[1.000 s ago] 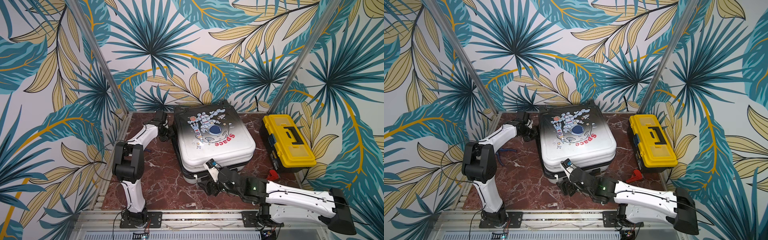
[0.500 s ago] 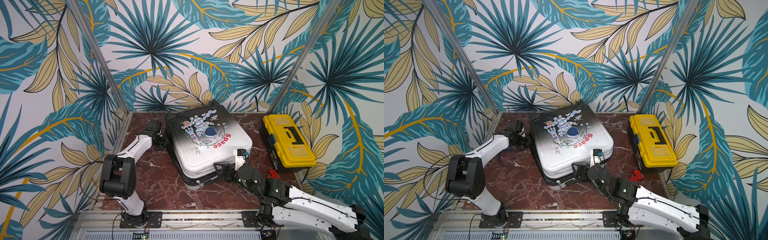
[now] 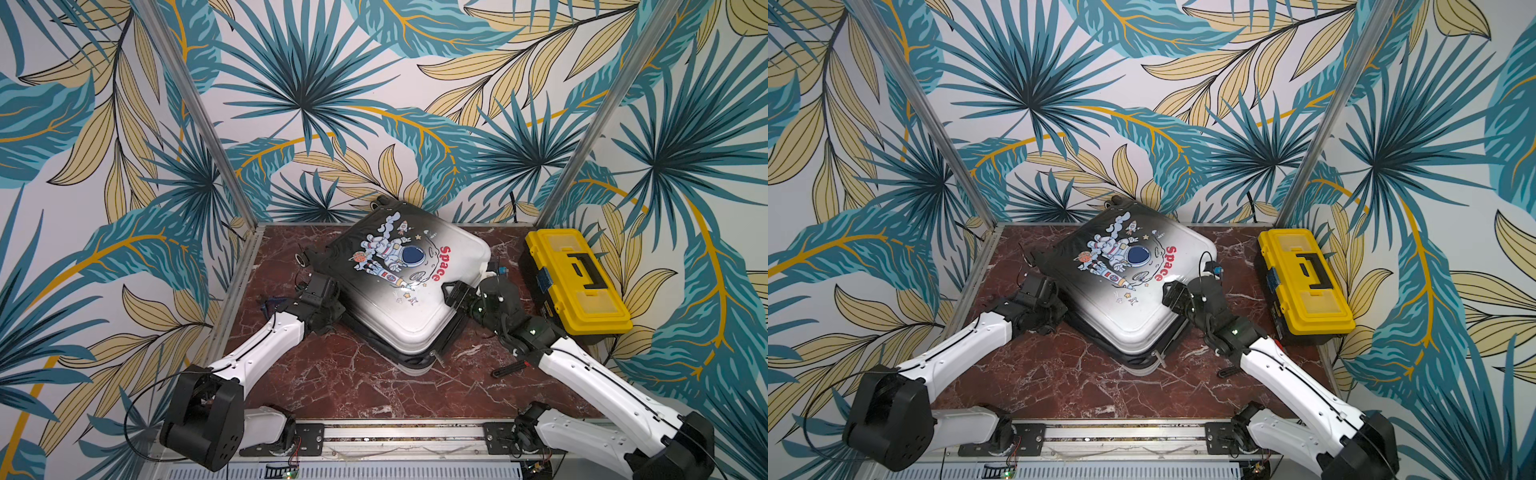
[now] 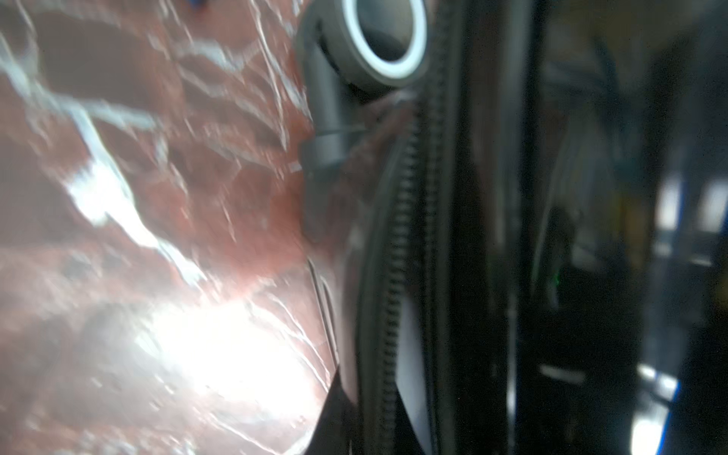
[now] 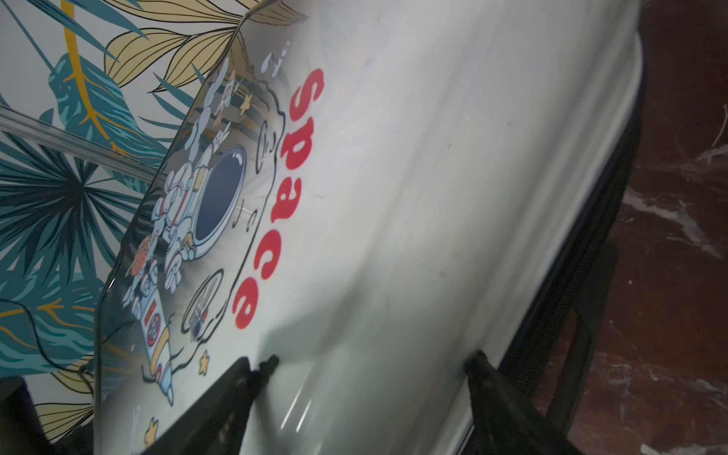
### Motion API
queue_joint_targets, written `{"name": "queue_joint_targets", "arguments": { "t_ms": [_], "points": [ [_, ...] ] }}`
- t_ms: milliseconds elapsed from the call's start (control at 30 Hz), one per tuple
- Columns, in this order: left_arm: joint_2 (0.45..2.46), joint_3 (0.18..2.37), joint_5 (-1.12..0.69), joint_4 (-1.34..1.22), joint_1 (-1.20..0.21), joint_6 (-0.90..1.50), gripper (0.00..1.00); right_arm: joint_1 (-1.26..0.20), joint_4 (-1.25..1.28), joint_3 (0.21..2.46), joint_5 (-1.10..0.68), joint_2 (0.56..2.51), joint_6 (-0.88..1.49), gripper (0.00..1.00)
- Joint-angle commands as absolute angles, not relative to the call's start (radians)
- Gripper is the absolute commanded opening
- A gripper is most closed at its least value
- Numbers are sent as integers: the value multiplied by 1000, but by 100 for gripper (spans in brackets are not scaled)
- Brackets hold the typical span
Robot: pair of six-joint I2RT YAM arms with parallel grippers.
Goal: Close the suitcase zippers
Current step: Adjust the suitcase at the center of the board.
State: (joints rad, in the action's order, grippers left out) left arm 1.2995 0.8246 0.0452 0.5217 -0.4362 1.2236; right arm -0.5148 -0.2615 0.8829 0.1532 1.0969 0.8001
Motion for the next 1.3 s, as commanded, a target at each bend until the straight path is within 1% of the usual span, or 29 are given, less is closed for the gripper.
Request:
{"name": "queue_joint_targets", "arguments": {
  "t_ms": [0, 133, 233, 333, 433, 500, 567, 600, 667, 733, 833, 867, 933, 1000, 1033, 1100, 1167, 1267],
  "points": [
    [1253, 867, -96, 330, -613, 1329, 15, -465, -171, 937, -149, 1217, 652, 83],
    [1300, 906, -35, 301, -705, 1407, 21, -370, -155, 1008, -288, 1340, 574, 82],
    [1353, 967, -18, 295, -751, 1432, 25, -319, -171, 1076, -354, 1413, 512, 81],
    [1389, 1009, 0, 295, -782, 1411, 38, -290, -277, 1155, -344, 1472, 401, 81],
    [1392, 994, 4, 301, -781, 1378, 47, -260, -359, 1208, -312, 1514, 294, 82],
    [1379, 994, 20, 349, -775, 1313, 60, -246, -409, 1238, -286, 1533, 220, 84],
    [1359, 1017, 49, 432, -770, 1221, 68, -236, -449, 1260, -263, 1540, 157, 86],
    [1342, 1032, 81, 483, -765, 1161, 72, -226, -461, 1267, -257, 1536, 133, 86],
    [1304, 1050, 128, 550, -751, 1024, 76, -210, -485, 1274, -249, 1521, 87, 86],
    [1252, 1052, 167, 561, -725, 812, 83, -201, -521, 1283, -274, 1502, 23, 86],
    [1198, 1106, 183, 651, -648, 344, 84, -199, -580, 1289, -337, 1456, -80, 86],
    [1194, 1132, 213, 693, -625, 159, 84, -199, -596, 1285, -361, 1437, -105, 86],
    [1204, 1175, 295, 765, -591, -138, 84, -200, -626, 1280, -420, 1409, -157, 86],
    [1232, 1220, 284, 830, -508, -388, 83, -199, -672, 1283, -477, 1389, -208, 86],
    [1248, 1243, 271, 842, -463, -471, 82, -199, -693, 1283, -500, 1380, -229, 86],
    [1270, 1285, 172, 860, -364, -641, 81, -199, -737, 1282, -547, 1362, -276, 86],
    [1300, 1345, 116, 861, -292, -737, 81, -200, -761, 1272, -577, 1347, -309, 86],
    [1404, 1486, 129, 924, -224, -871, 81, -199, -787, 1274, -614, 1333, -340, 86]
  ]
}}
